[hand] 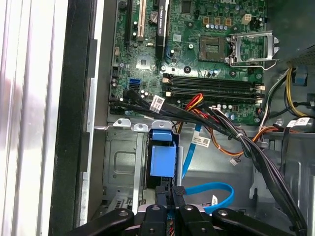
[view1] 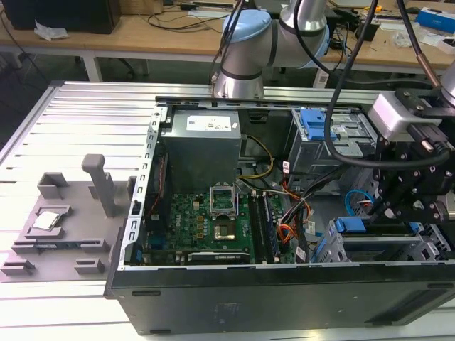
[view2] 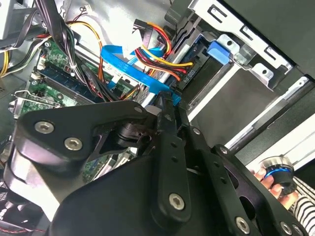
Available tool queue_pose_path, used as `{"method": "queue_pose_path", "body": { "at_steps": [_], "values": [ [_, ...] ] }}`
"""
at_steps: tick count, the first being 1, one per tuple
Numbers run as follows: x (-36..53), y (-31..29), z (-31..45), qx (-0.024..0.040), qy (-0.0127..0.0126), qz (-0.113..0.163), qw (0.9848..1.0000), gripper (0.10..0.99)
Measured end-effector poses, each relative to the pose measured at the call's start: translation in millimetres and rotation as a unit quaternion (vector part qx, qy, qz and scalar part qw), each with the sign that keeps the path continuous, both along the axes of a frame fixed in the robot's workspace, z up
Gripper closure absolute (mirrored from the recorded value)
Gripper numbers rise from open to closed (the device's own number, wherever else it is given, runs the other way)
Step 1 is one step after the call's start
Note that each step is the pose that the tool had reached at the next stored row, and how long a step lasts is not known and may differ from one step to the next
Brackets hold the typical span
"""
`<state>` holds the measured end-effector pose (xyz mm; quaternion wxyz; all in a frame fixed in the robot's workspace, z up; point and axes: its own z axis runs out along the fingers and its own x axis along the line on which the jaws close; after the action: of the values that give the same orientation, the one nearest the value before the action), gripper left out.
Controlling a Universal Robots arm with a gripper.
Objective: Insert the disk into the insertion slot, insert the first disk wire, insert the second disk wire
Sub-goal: 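Insert the second disk wire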
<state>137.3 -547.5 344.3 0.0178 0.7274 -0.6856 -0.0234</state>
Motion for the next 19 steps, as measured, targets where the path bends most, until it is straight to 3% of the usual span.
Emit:
{"method": "queue_pose_path", "body": {
  "at_steps": [19],
  "values": [
    [1.3,-1.6,-2.5,0.0024,-0.0001,0.0,1.0,0.925]
  ]
}}
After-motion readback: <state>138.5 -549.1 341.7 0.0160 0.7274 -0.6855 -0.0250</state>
